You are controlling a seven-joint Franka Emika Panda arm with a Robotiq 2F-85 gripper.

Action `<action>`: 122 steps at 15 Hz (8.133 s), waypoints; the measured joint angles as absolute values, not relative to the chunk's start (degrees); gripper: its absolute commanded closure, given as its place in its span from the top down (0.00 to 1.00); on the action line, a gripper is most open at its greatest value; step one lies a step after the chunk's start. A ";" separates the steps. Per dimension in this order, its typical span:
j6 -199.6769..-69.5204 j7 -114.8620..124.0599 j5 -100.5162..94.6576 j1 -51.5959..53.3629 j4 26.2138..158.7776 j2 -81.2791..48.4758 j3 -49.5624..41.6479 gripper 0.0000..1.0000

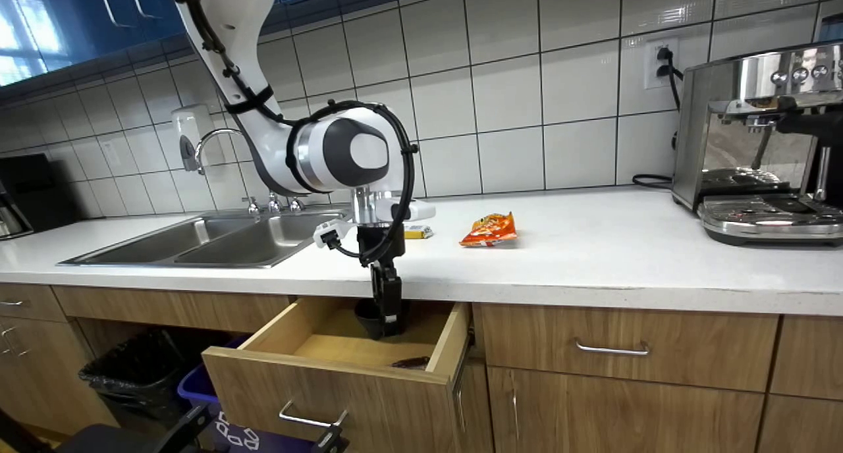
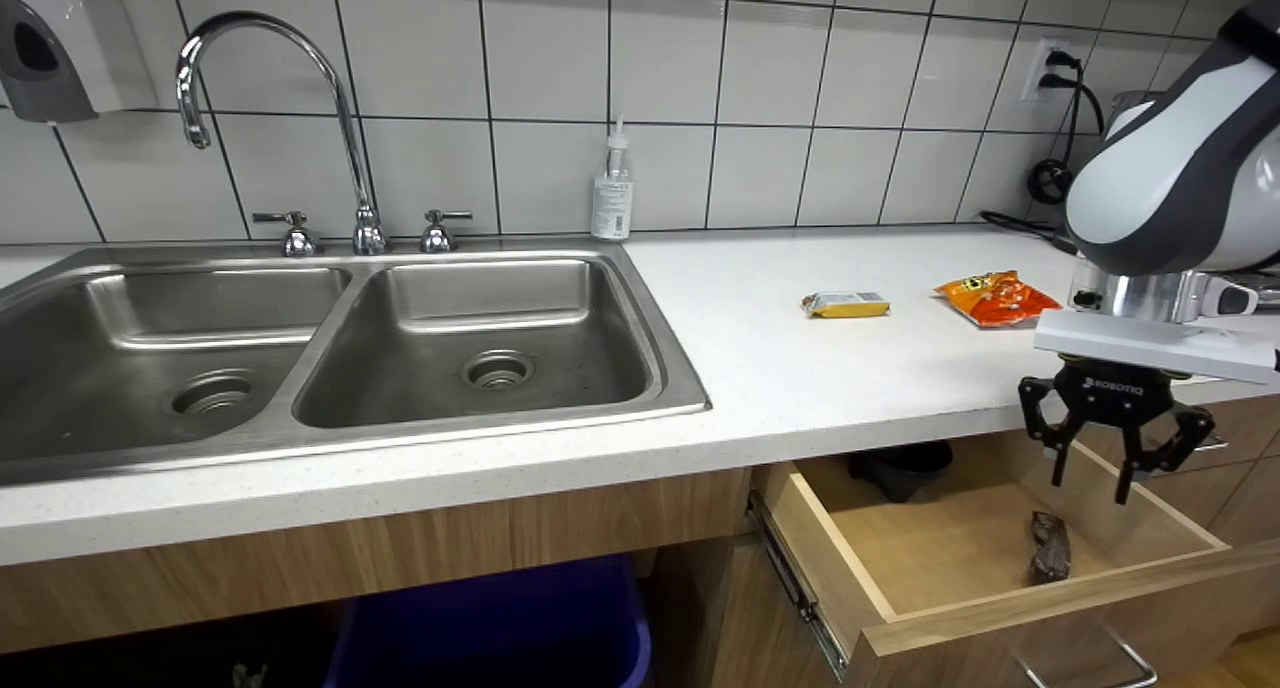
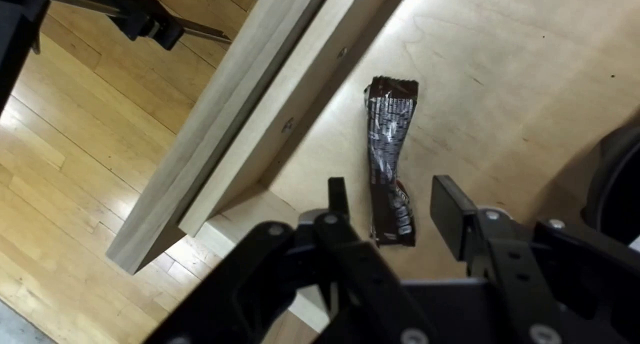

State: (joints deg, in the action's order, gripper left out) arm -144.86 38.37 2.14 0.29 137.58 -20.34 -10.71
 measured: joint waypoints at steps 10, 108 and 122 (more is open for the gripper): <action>-144.78 39.07 0.04 0.86 142.72 -10.88 -11.23 1.00; -120.14 45.13 2.88 4.59 72.83 -49.32 -5.97 0.16; -136.36 45.67 2.88 8.04 109.55 -27.03 -5.95 0.16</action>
